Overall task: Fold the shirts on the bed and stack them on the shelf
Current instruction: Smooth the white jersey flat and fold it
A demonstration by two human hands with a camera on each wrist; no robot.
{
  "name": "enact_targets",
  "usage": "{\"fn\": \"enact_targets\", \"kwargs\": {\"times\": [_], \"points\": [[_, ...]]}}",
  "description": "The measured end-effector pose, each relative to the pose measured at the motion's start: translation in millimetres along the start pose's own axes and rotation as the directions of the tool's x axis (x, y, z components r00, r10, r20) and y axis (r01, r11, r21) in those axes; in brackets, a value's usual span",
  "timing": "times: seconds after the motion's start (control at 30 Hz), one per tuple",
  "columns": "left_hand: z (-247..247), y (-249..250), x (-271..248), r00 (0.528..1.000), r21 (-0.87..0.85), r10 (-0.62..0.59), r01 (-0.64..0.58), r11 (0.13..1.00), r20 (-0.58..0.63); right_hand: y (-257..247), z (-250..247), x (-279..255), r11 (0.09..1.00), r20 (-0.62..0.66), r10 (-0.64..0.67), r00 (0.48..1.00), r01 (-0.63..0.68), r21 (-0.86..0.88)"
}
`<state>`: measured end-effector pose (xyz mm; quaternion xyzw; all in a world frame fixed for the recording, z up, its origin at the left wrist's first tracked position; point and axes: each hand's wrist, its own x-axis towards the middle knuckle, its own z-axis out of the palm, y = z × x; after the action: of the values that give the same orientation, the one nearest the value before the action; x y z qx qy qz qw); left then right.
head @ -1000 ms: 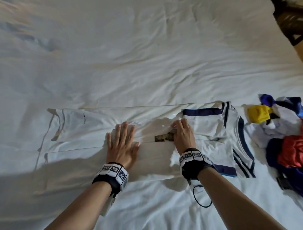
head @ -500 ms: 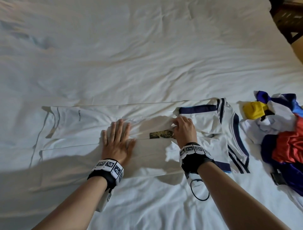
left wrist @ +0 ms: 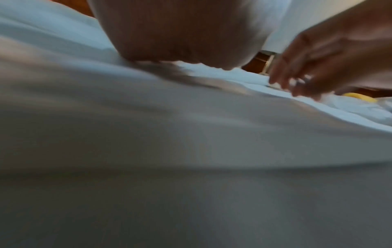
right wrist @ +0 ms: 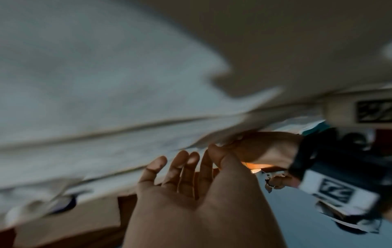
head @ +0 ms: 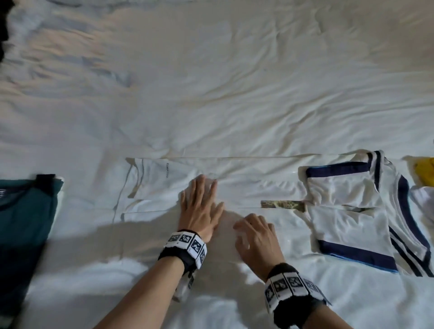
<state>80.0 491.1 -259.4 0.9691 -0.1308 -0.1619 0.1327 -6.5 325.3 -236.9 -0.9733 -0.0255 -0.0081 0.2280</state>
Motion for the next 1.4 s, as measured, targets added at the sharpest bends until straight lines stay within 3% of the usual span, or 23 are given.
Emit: {"fn": "enact_targets", "kwargs": {"times": [0.1, 0.17, 0.23, 0.27, 0.33, 0.43, 0.5, 0.57, 0.67, 0.77, 0.83, 0.9, 0.93, 0.97, 1.03, 1.07, 1.1, 1.17, 1.23, 1.3, 1.4], "points": [[-19.1, -49.7, -1.5, 0.962, -0.102, -0.249, 0.238, 0.966, -0.117, -38.4, 28.0, -4.9, 1.0, 0.046, -0.006, 0.999, 0.006, 0.014], [-42.4, -72.1, 0.3, 0.875, -0.192, -0.417, 0.378, 0.906, -0.245, -67.7, 40.2, 1.3, 0.998, 0.081, -0.044, 0.996, 0.04, 0.041], [-66.4, -83.3, 9.1, 0.815, -0.158, -0.459, 0.431, 0.888, -0.353, -99.5, 52.6, 9.1, 0.989, 0.187, -0.147, 0.971, 0.14, 0.052], [-76.3, -87.6, 16.4, 0.822, -0.104, -0.432, 0.426, 0.899, -0.371, -115.4, 58.1, 13.3, 0.981, 0.263, -0.192, 0.945, 0.184, 0.056], [-90.2, -97.6, 34.9, 0.892, 0.008, -0.31, 0.331, 0.944, -0.328, -143.0, 69.9, 23.0, 0.968, 0.373, -0.246, 0.895, 0.243, 0.055], [-104.3, -105.1, 57.1, 0.982, 0.126, -0.143, 0.159, 0.979, -0.127, -167.3, 85.1, 35.3, 0.965, 0.425, -0.248, 0.871, 0.258, 0.036], [-111.2, -105.1, 65.0, 0.989, 0.203, -0.149, 0.145, 0.968, 0.005, -172.3, 84.6, 39.7, 0.973, 0.366, -0.227, 0.902, 0.228, 0.041], [-122.8, -101.9, 70.0, 0.974, 0.167, -0.21, 0.194, 0.967, 0.083, -169.9, 77.2, 38.7, 0.97, 0.254, -0.216, 0.943, 0.179, 0.162], [-143.6, -83.3, 74.5, 0.952, -0.202, -0.238, 0.276, 0.94, 0.192, -150.0, 54.8, 29.5, 0.937, 0.176, -0.078, 0.981, 0.012, 0.349], [-156.7, -42.2, 78.5, 0.957, -0.6, -0.146, 0.272, 0.752, 0.251, -110.3, 27.0, 8.6, 0.773, 0.099, 0.216, 0.971, -0.232, 0.59], [-156.5, -11.2, 83.4, 0.932, -0.685, -0.166, 0.351, 0.639, 0.323, -81.8, 13.8, -2.4, 0.63, 0.089, 0.451, 0.888, -0.387, 0.673], [-150.1, 16.2, 87.2, 0.85, -0.684, -0.143, 0.498, 0.533, 0.507, -57.7, 5.5, -7.7, 0.468, 0.184, 0.581, 0.793, -0.51, 0.721], [-146.3, 28.4, 88.6, 0.819, -0.655, -0.112, 0.525, 0.543, 0.563, -48.1, 1.9, -9.7, 0.425, 0.216, 0.602, 0.769, -0.537, 0.728], [-140.4, 38.3, 91.8, 0.815, -0.61, -0.097, 0.5, 0.614, 0.571, -40.3, -1.1, -10.9, 0.412, 0.224, 0.613, 0.758, -0.548, 0.728], [-133.3, 54.7, 96.4, 0.884, -0.375, -0.11, 0.302, 0.877, 0.455, -27.8, -5.1, -13.3, 0.433, 0.224, 0.612, 0.759, -0.558, 0.707], [-130.7, 61.7, 98.8, 0.931, -0.19, -0.116, 0.191, 0.963, 0.346, -23.0, -5.4, -14.8, 0.434, 0.23, 0.616, 0.753, -0.568, 0.7], [-131.0, 68.6, 100.5, 0.961, -0.049, -0.114, 0.13, 0.99, 0.252, -18.8, -5.6, -16.7, 0.415, 0.24, 0.625, 0.743, -0.576, 0.704], [-133.0, 86.7, 105.9, 0.982, 0.059, -0.094, 0.086, 0.995, 0.164, -8.7, -9.3, -22.1, 0.355, 0.242, 0.649, 0.722, -0.568, 0.743], [-133.7, 111.0, 114.4, 0.989, 0.036, -0.055, 0.051, 0.998, 0.136, 4.9, -20.7, -28.1, 0.273, 0.242, 0.673, 0.698, -0.539, 0.797], [-133.7, 143.7, 122.3, 0.988, -0.093, -0.002, 0.017, 0.995, 0.157, 24.9, -39.9, -35.2, 0.202, 0.229, 0.698, 0.678, -0.494, 0.845], [-121.9, 204.2, 136.8, 0.977, -0.362, 0.078, 0.0, 0.932, 0.2, 69.5, -80.2, -49.1, 0.244, 0.102, 0.761, 0.64, -0.428, 0.87]]}}
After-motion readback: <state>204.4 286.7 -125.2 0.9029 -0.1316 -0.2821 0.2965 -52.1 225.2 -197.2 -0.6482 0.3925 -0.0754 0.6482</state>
